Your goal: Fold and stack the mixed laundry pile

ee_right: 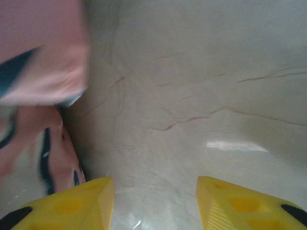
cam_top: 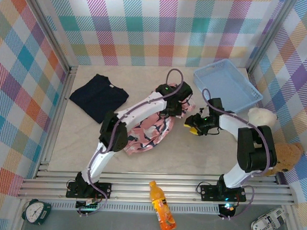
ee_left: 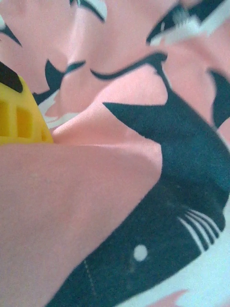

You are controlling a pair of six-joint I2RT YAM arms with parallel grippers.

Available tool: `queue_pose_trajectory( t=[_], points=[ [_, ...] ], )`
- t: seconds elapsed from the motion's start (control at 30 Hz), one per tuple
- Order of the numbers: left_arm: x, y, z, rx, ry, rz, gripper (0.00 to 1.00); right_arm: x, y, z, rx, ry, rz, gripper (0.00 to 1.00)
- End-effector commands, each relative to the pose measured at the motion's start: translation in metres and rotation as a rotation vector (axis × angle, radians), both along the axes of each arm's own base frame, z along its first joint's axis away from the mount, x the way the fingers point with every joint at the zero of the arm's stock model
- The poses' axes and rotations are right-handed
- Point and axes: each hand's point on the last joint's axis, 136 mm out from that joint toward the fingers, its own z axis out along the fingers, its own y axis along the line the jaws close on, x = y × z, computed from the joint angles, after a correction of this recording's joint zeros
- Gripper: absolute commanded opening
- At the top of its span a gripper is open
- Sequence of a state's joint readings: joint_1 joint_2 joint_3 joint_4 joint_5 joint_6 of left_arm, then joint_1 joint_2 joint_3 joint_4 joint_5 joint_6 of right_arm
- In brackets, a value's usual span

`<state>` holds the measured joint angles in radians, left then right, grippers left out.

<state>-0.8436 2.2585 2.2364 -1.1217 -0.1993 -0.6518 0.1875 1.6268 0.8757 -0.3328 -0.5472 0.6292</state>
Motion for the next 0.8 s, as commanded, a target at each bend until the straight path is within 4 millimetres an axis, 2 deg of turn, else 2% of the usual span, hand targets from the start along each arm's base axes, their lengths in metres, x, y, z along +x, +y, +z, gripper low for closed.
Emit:
queue_pose_trajectory(
  t=[0.0,0.1,0.2,0.33,0.43,0.5,0.57,0.63,0.67,0.7,0.73,0.77],
  points=[
    [-0.005,0.014,0.014,-0.037,0.028,0.042,0.00,0.019,0.027,0.013,0.060,-0.049,0.010,0.54],
    [-0.010,0.014,0.010,-0.039,0.053,0.047,0.00,0.035,0.043,0.006,0.086,-0.024,-0.029,0.60],
    [-0.016,0.013,0.007,-0.041,0.070,0.046,0.00,0.067,0.049,-0.002,0.141,0.027,-0.180,0.60],
    [-0.026,0.022,0.001,-0.019,0.080,0.058,0.00,0.119,0.053,0.025,0.248,-0.043,-0.347,0.60],
    [-0.033,0.034,-0.008,0.000,0.086,0.090,0.00,0.153,0.023,0.037,0.251,-0.084,-0.504,0.56],
    [-0.036,0.041,-0.016,0.014,0.088,0.110,0.00,0.174,-0.004,0.054,0.255,-0.147,-0.564,0.55],
    [-0.041,0.044,-0.025,0.016,0.104,0.116,0.00,0.193,-0.032,0.081,0.285,-0.241,-0.591,0.55],
    [-0.046,0.040,-0.036,0.007,0.130,0.108,0.00,0.202,-0.046,0.105,0.307,-0.316,-0.563,0.55],
    [-0.048,0.037,-0.040,-0.002,0.142,0.100,0.05,0.201,-0.047,0.113,0.305,-0.326,-0.524,0.55],
    [-0.050,0.033,-0.043,-0.012,0.153,0.092,0.22,0.196,-0.046,0.114,0.287,-0.311,-0.495,0.55],
    [-0.051,0.028,-0.045,-0.025,0.165,0.086,0.54,0.188,-0.045,0.115,0.257,-0.308,-0.458,0.55],
    [-0.052,0.023,-0.044,-0.043,0.173,0.082,0.71,0.178,-0.045,0.116,0.226,-0.310,-0.426,0.55]
  ],
)
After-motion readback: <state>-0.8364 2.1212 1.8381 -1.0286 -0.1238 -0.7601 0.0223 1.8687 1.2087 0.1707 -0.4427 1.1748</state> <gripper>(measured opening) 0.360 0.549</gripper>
